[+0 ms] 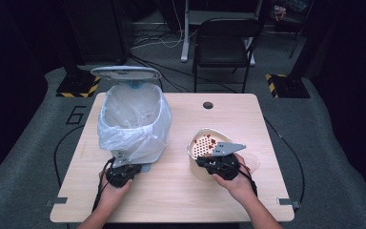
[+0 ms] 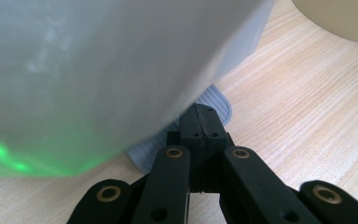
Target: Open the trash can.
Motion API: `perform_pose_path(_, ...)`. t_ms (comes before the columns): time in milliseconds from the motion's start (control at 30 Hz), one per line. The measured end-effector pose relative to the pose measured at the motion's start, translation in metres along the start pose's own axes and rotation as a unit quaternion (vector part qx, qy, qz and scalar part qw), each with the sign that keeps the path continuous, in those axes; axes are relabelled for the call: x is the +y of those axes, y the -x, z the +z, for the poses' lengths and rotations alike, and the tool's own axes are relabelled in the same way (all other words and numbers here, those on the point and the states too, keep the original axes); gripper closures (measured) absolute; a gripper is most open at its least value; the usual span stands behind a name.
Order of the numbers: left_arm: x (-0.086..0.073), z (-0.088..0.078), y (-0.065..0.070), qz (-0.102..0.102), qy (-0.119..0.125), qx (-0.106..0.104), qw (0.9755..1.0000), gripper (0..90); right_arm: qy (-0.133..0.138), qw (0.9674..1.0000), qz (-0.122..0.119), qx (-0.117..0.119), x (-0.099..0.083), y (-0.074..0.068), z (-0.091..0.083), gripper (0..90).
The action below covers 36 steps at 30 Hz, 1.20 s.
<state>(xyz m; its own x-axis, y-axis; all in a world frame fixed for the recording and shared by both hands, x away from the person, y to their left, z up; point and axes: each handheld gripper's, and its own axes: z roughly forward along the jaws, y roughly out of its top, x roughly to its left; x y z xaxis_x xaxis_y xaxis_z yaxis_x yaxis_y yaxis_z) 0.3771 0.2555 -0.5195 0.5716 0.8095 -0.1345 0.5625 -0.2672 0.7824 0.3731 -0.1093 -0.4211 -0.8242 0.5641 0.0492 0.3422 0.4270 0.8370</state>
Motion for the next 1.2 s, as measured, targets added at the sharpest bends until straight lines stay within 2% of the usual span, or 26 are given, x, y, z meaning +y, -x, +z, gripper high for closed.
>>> perform_pose_path(233, 0.000, 0.000, 0.000, -0.003, 0.002, -0.003, 1.0000, 90.0, -0.001, 0.9999, -0.005, 0.009, -0.004, -0.015, -0.005, 83.9)
perform_pose_path(433, 0.000, 0.000, 0.000, -0.002, 0.002, -0.002, 1.0000, 90.0, -0.003, 0.9998, 0.004, 0.021, -0.008, -0.025, -0.009, 83.6)
perform_pose_path(633, 0.000, 0.000, 0.000, 0.000, 0.000, 0.001, 1.0000, 90.0, 0.000, 0.9998, -0.012, 0.018, -0.011, -0.038, -0.012, 83.9)
perform_pose_path(900, 0.000, 0.000, 0.000, 0.000, 0.000, 0.001, 1.0000, 90.0, -0.002, 0.9997, -0.006, 0.024, -0.014, -0.048, -0.017, 83.0)
perform_pose_path(933, 0.000, 0.000, 0.000, 0.000, 0.000, 0.001, 1.0000, 90.0, -0.002, 0.9997, -0.004, 0.022, -0.014, -0.048, -0.017, 80.5)
perform_pose_path(1000, 0.000, 0.000, 0.000, 0.000, 0.000, 0.001, 1.0000, 90.0, 0.000, 0.9995, 0.002, 0.032, -0.012, -0.049, -0.019, 67.0)
perform_pose_path(1200, 0.000, 0.000, 0.000, -0.001, 0.000, 0.000, 1.0000, 90.0, 0.035, 0.9993, 0.008, 0.003, -0.001, -0.042, -0.041, 49.6)
